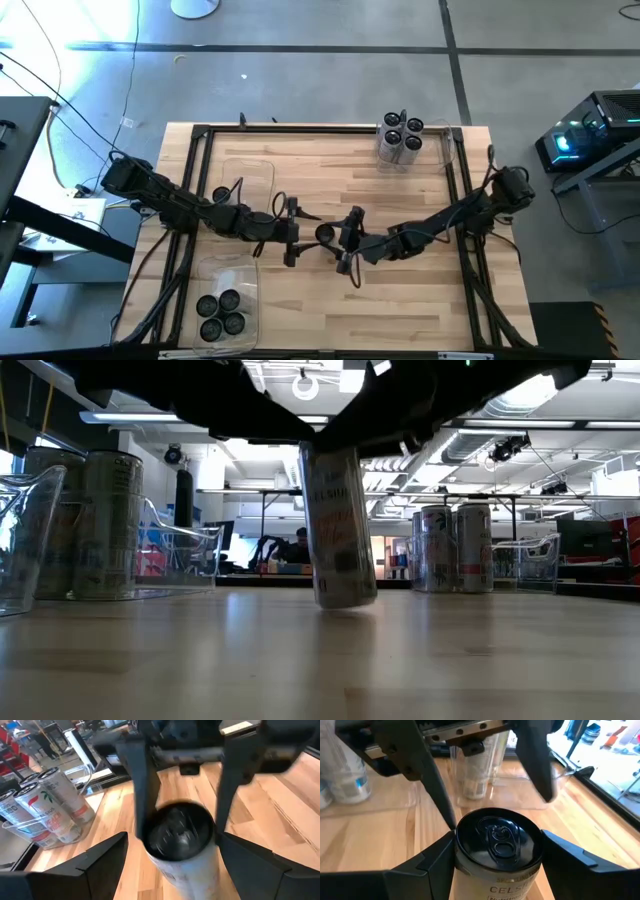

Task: Sort soda cans
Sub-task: Put the white yellow soda can into the top left transparent bin

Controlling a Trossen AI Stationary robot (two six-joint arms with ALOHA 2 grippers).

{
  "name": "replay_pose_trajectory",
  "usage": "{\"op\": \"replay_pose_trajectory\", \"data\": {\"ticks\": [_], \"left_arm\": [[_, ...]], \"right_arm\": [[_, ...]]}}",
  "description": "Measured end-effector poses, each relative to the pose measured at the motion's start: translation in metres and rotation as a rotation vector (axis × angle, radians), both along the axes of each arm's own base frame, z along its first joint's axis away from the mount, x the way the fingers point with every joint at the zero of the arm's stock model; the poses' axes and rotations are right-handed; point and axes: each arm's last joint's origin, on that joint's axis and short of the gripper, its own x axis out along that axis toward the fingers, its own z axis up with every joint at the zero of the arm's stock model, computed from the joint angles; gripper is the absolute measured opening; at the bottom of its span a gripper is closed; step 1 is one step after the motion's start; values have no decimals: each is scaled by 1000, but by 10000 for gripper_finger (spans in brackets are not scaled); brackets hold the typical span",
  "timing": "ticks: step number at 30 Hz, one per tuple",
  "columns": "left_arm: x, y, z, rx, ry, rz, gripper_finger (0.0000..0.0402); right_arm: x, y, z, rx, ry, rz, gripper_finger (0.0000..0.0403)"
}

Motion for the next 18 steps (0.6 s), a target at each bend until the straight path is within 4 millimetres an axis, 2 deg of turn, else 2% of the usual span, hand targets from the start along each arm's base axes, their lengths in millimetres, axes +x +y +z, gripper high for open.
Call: {"op": "replay_pose_trajectory", "data": {"ticks": [8, 14, 18], "left_arm": [[-1, -8, 2, -31, -24, -26, 305], [-3, -13, 4, -14, -50, 29, 305], [-4, -14, 5, -68, -58, 54, 305]], "right_arm": [[1, 10, -10, 11, -5, -29, 233], [-2, 16, -11, -8, -2, -39, 282], [-2, 16, -10, -1, -7, -22, 294]]}}
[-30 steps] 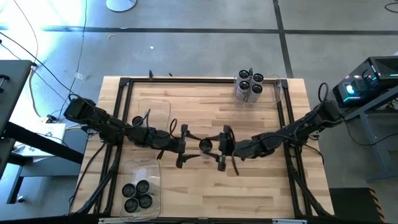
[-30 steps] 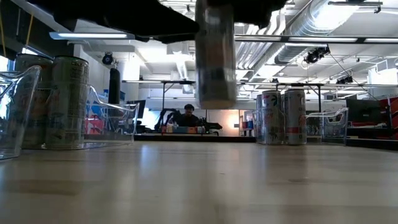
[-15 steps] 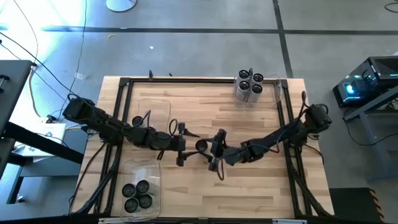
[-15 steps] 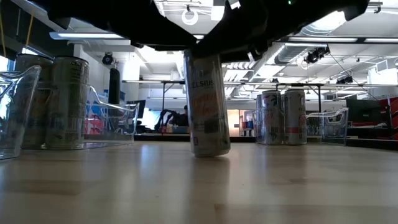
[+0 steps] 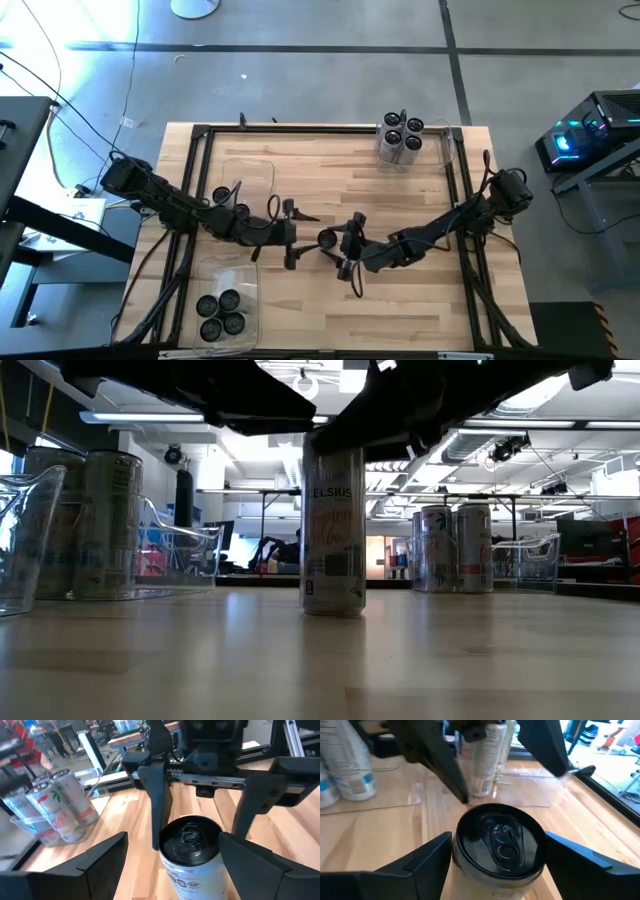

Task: Sort soda cans
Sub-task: Put the white yellow soda can into the top left transparent bin

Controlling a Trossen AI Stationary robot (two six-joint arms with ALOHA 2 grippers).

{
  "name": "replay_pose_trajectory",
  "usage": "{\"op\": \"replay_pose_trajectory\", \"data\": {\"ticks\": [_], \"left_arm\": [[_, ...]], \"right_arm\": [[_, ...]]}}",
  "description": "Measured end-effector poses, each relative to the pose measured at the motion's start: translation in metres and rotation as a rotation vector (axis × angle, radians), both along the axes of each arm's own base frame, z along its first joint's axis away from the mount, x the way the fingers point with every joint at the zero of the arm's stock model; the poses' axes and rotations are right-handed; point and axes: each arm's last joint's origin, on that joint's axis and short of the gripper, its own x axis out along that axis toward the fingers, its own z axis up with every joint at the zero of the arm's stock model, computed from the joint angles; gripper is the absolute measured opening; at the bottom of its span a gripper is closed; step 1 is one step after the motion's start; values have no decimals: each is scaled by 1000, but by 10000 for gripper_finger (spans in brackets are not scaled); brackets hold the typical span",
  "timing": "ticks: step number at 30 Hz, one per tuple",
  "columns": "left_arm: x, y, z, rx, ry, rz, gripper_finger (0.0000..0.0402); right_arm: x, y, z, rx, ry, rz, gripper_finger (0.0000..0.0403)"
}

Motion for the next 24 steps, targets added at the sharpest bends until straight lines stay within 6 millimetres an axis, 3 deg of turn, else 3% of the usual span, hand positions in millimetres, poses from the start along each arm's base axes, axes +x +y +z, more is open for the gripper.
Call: {"op": "replay_pose_trajectory", "data": {"ticks": [10, 17, 24], "left_arm": [[3, 4, 1, -146, -14, -73, 305], [9, 3, -4, -203, -37, -119, 305], [23, 12, -14, -193, -22, -113, 306]], "right_arm": [[-14, 1, 35, 12, -74, 19, 299], [-54, 15, 71, -14, -104, -32, 300], [-76, 35, 78, -54, -129, -72, 300]]}}
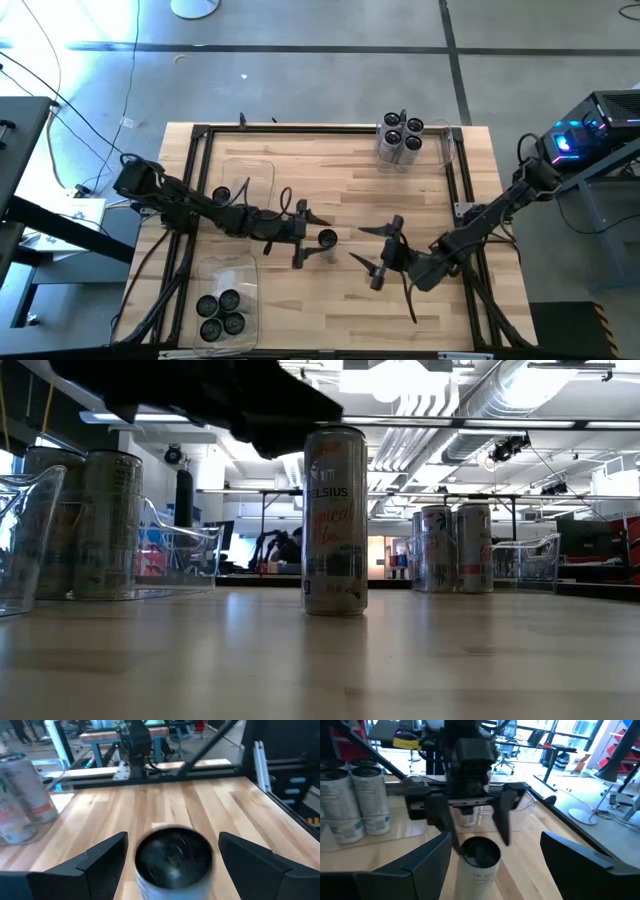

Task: Sort soda cans
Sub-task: Put the white yellow soda can into the top left transparent bin

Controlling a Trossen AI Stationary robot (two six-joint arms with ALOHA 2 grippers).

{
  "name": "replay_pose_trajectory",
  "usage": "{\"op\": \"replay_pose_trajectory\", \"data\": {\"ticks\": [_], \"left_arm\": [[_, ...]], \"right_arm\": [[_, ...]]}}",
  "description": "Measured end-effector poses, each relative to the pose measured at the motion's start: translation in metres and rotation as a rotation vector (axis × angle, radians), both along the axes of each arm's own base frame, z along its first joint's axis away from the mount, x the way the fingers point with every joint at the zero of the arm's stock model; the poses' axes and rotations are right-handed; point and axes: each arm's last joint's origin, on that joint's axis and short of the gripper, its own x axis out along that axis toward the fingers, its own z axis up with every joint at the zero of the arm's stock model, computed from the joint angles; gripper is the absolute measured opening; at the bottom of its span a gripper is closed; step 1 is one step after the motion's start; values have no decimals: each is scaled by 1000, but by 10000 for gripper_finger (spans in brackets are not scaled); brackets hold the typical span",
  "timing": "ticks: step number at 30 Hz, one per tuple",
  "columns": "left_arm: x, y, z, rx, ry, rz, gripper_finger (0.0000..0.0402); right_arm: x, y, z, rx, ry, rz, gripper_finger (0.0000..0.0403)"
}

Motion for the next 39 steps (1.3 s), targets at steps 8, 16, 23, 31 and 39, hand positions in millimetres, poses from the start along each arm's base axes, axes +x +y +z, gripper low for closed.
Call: {"op": "replay_pose_trajectory", "data": {"ticks": [8, 16, 23, 31, 39], "left_arm": [[19, -2, -14, 30, 48, 4, 306], [23, -4, -11, 13, 44, -7, 297], [22, 6, -8, -48, 67, -33, 246], [-12, 22, 75, 46, 184, -70, 246], [-92, 49, 147, 243, 165, 94, 246]], "right_arm": [[-4, 2, -5, 24, 25, -6, 300], [-4, 0, -10, 34, 46, -21, 300], [-4, 0, -12, 43, 56, -30, 300], [-5, -1, -13, 45, 64, -34, 300], [-7, -1, -15, 49, 79, -39, 300]]}}
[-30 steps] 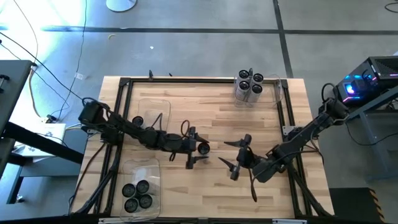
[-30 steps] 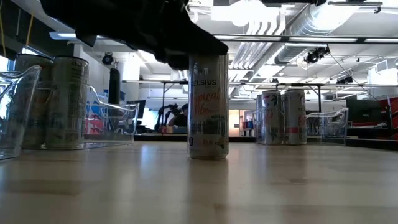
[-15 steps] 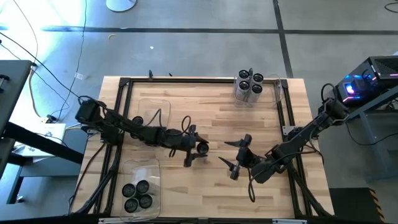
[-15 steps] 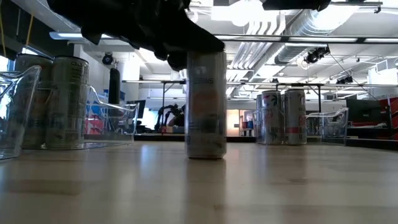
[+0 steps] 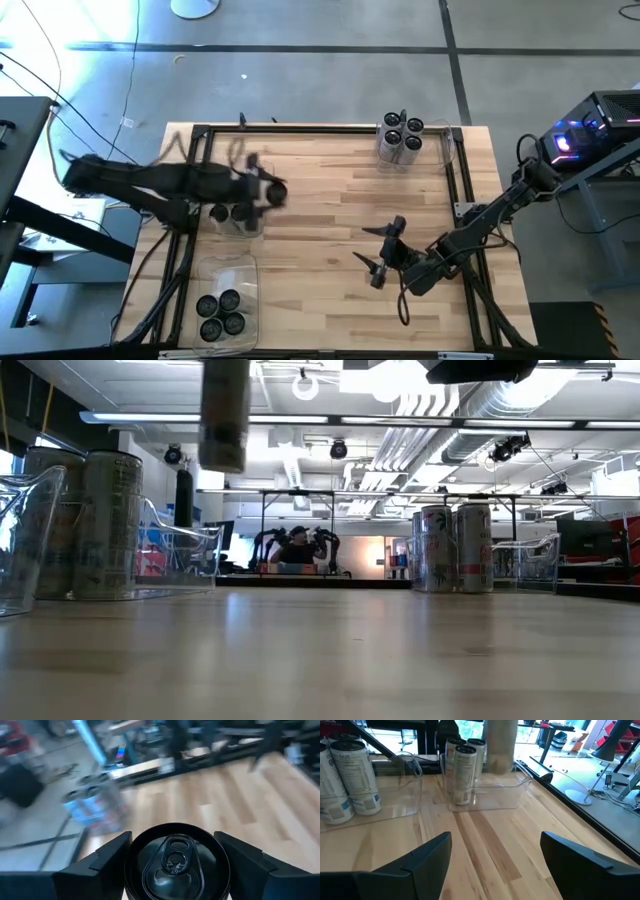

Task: Sort soda cans
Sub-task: Put the white yellow soda can into the top left transparent bin

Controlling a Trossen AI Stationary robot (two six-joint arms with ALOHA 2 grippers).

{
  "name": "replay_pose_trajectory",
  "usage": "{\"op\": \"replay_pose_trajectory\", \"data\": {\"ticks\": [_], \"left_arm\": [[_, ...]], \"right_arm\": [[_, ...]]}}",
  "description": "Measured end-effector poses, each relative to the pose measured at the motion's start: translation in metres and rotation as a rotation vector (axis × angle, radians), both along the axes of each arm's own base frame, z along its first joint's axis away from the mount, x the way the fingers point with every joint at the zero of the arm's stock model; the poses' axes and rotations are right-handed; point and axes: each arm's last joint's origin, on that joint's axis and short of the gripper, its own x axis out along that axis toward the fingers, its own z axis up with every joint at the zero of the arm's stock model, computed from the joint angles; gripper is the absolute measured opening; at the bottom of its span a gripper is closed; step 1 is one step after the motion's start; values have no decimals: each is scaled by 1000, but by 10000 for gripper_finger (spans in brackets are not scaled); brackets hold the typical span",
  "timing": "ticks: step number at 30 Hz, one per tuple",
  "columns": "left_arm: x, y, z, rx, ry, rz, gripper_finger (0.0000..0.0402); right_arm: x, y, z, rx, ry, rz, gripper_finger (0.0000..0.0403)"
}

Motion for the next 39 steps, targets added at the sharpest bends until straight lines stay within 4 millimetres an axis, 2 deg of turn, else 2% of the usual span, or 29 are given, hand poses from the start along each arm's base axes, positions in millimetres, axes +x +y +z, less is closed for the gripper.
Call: {"op": "replay_pose_trajectory", "data": {"ticks": [2, 7, 10, 15, 19, 23, 28, 34, 39], "left_arm": [[-18, 10, -3, 10, -7, 63, 246], [-52, 34, -28, -9, -26, 182, 246], [-67, 48, -43, -34, -52, 252, 246], [-85, 59, -64, -138, -86, 263, 246], [-94, 63, -83, -210, -62, 277, 246], [-99, 63, -92, -242, -71, 280, 246], [-103, 62, -93, -302, -87, 300, 246], [-105, 63, -101, -405, -23, 393, 246], [-105, 64, -105, -412, 2, 438, 246]], "right_arm": [[0, 0, 0, 0, 2, 2, 300], [0, 0, 0, -1, 4, 4, 300], [0, 0, 0, 11, 0, 1, 300], [0, 0, -1, 16, 0, 0, 300], [0, 0, -1, 16, 0, 0, 300], [0, 0, -1, 21, -2, -2, 300], [0, 0, -1, 22, -2, -2, 300], [0, 0, -1, 22, -2, -2, 300], [0, 0, -1, 22, -2, -2, 300]]}}
